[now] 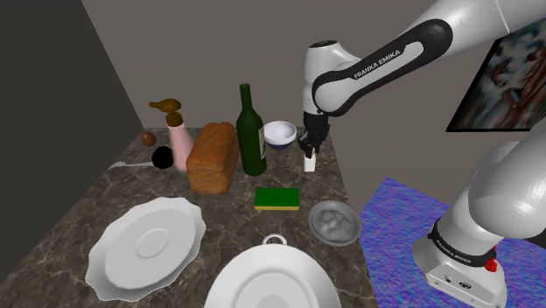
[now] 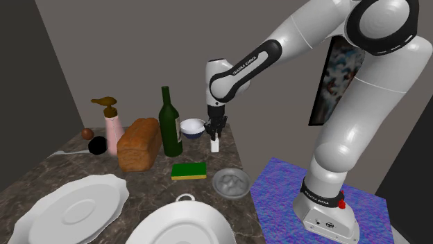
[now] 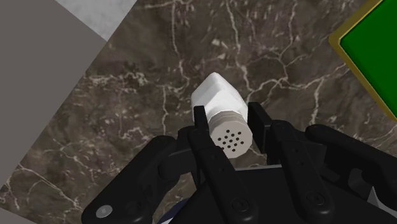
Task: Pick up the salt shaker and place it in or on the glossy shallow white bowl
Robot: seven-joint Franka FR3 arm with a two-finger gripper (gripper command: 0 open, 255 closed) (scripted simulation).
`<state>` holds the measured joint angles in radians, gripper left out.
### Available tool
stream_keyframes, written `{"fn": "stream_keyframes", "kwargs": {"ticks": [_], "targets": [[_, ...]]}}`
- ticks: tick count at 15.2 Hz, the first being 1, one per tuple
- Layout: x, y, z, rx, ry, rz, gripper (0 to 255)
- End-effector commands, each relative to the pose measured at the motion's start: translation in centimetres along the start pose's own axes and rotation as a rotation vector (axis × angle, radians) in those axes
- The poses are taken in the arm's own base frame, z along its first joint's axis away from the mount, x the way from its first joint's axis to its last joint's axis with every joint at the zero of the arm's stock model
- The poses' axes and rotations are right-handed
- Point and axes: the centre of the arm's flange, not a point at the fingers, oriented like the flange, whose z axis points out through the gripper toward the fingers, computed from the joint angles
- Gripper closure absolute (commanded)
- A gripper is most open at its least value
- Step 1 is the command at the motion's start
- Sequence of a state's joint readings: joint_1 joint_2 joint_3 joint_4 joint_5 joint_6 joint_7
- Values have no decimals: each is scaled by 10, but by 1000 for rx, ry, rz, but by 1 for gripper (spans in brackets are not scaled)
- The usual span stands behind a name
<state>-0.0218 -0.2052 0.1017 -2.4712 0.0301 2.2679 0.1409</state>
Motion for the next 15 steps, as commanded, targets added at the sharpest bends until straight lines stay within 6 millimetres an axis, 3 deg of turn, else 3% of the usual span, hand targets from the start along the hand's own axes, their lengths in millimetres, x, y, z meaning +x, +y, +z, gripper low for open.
{"fn": "stream_keyframes", "kwargs": {"ticks": [1, 6, 15], "targets": [[0, 0, 0, 0, 0, 0, 255], [0, 0, 0, 0, 0, 0, 255], [0, 0, -47, 0, 0, 0, 255]]}}
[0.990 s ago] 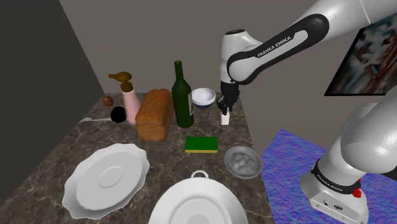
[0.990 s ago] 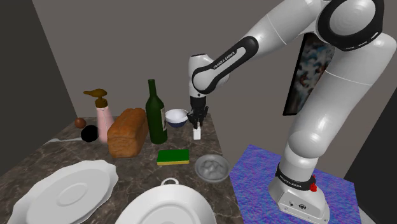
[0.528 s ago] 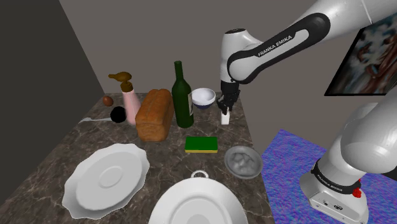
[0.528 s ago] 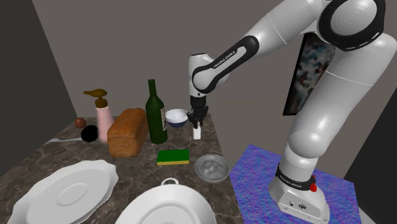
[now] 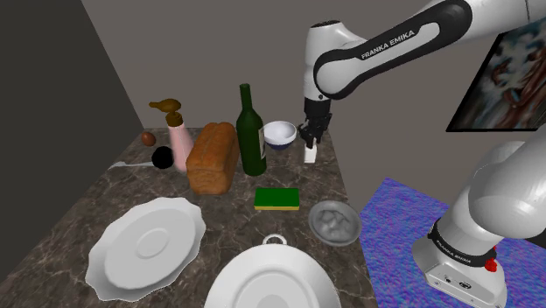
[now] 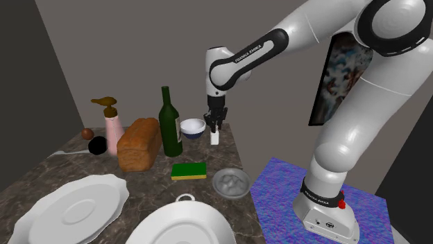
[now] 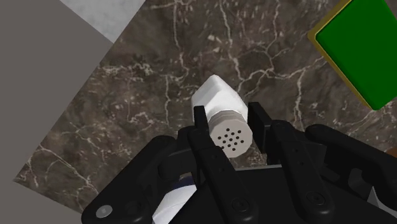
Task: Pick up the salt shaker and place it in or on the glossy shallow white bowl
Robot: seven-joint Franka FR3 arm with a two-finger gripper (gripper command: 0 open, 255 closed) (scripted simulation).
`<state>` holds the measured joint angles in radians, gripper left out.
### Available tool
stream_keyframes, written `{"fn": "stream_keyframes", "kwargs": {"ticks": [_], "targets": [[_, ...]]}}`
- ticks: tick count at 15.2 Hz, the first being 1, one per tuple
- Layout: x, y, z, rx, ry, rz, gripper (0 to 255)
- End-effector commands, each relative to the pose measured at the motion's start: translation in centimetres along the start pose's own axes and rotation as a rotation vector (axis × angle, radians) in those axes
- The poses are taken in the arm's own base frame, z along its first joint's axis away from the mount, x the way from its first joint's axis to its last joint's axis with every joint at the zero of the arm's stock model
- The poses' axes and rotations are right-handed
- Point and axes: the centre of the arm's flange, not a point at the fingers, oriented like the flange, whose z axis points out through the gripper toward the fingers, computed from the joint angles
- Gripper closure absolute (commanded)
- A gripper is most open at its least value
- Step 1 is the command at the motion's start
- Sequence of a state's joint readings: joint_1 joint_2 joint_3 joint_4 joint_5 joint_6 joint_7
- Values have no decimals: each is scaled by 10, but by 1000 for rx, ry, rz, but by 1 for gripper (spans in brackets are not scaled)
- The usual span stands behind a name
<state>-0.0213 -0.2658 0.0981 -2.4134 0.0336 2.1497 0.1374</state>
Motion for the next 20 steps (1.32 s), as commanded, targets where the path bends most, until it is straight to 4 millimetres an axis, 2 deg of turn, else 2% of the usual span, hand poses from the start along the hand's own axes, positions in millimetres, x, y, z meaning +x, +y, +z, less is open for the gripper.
{"fn": "stream_keyframes", "kwargs": {"ticks": [1, 14, 15, 20], "targets": [[0, 0, -10, 0, 0, 0, 255], [1, 0, -79, 0, 0, 0, 255], [0, 0, -79, 0, 0, 0, 255], [-53, -37, -90, 0, 0, 0, 255]]}}
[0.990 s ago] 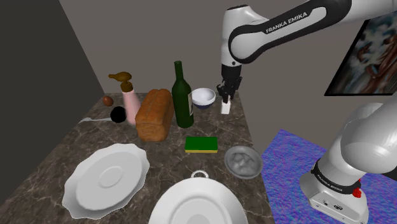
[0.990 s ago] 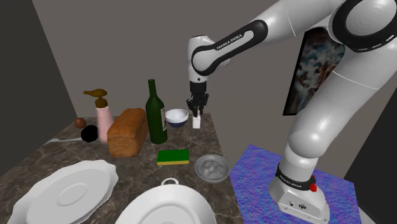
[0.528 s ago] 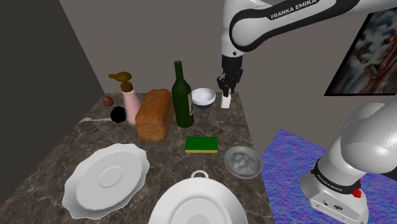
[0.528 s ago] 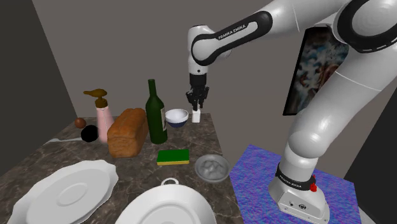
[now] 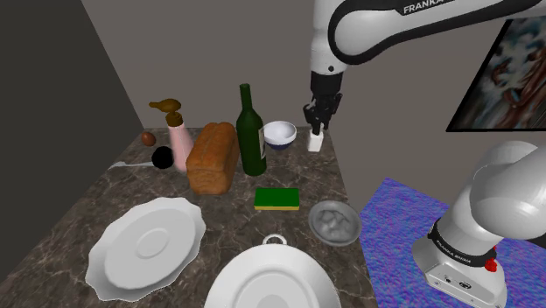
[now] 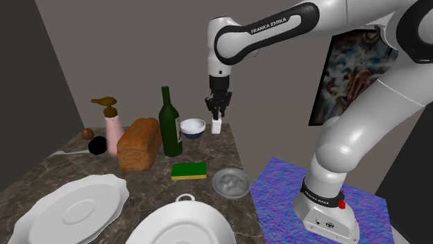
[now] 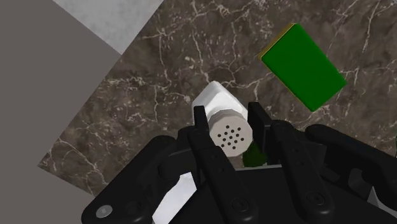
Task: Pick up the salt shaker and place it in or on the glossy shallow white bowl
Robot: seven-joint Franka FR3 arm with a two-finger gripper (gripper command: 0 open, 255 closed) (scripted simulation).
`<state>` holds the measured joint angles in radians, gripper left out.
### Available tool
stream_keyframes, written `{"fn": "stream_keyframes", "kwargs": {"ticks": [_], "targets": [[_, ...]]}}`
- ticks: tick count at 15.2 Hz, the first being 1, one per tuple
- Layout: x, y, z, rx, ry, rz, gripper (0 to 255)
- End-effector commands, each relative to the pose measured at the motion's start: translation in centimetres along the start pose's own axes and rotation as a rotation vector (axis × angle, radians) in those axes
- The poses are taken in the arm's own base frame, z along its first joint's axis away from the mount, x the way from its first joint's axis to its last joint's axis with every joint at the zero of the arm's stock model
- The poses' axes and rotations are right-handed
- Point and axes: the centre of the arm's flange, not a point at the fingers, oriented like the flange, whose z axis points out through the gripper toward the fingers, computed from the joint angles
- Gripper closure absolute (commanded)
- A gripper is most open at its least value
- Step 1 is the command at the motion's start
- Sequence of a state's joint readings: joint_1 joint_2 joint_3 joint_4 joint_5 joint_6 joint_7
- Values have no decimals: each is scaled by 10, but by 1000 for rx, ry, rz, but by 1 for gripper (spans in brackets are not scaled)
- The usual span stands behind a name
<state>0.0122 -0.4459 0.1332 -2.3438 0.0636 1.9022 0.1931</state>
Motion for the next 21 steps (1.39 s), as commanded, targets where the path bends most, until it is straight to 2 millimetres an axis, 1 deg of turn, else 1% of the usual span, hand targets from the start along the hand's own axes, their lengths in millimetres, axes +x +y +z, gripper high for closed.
{"fn": "stream_keyframes", "kwargs": {"ticks": [1, 13, 14, 21], "targets": [[-23, -15, -4, -1, -1, 1, 255], [-151, -103, -31, -1, -1, 1, 255], [-166, -114, -34, -1, -1, 1, 255], [-167, -113, 3, -1, -1, 1, 255]]}}
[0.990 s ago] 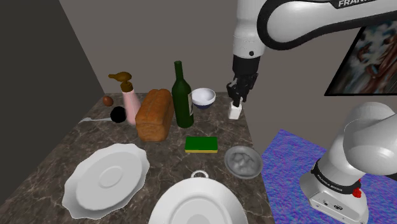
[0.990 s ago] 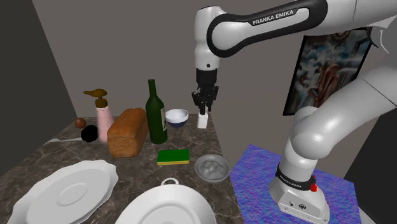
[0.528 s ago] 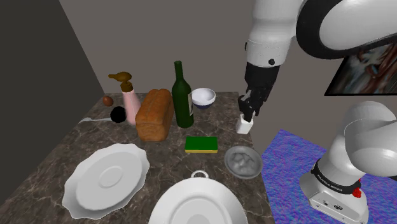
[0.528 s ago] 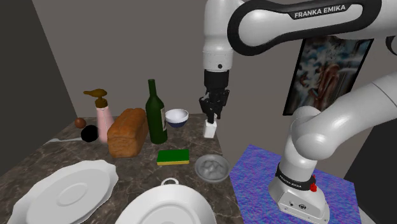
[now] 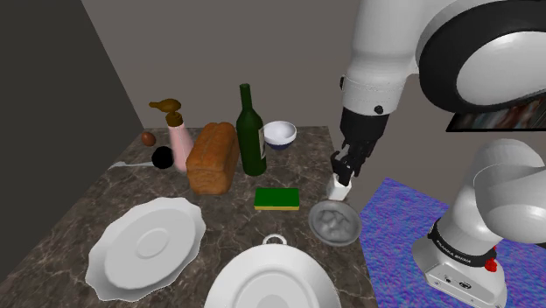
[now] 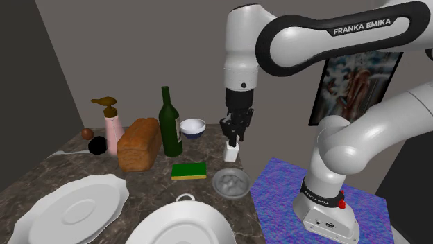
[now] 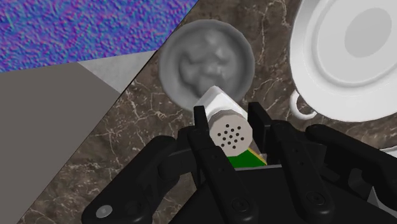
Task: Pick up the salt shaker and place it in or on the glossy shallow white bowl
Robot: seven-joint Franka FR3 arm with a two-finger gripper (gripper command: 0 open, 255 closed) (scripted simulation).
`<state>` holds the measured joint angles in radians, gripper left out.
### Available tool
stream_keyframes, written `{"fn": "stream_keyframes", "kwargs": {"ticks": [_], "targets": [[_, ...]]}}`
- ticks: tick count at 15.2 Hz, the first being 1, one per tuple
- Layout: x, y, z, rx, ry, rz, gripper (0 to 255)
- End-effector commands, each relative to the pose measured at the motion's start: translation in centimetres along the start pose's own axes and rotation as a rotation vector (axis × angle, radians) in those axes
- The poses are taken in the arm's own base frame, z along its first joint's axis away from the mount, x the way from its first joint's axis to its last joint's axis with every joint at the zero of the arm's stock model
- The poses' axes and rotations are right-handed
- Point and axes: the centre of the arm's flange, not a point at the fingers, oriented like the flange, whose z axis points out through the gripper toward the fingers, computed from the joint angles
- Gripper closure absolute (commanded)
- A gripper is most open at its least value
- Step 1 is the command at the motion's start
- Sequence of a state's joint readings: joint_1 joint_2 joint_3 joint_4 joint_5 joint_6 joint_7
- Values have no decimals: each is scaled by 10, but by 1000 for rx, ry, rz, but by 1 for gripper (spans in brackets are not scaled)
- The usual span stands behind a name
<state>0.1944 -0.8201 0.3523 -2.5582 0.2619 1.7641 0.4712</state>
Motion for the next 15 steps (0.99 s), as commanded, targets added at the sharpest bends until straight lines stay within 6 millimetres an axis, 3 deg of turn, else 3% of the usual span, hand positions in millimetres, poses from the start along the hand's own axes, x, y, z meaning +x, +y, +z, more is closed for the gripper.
{"fn": "stream_keyframes", "kwargs": {"ticks": [1, 15], "targets": [[-1, 0, 11, 0, 0, 0, 255], [-1, 0, 82, 0, 0, 0, 255]]}}
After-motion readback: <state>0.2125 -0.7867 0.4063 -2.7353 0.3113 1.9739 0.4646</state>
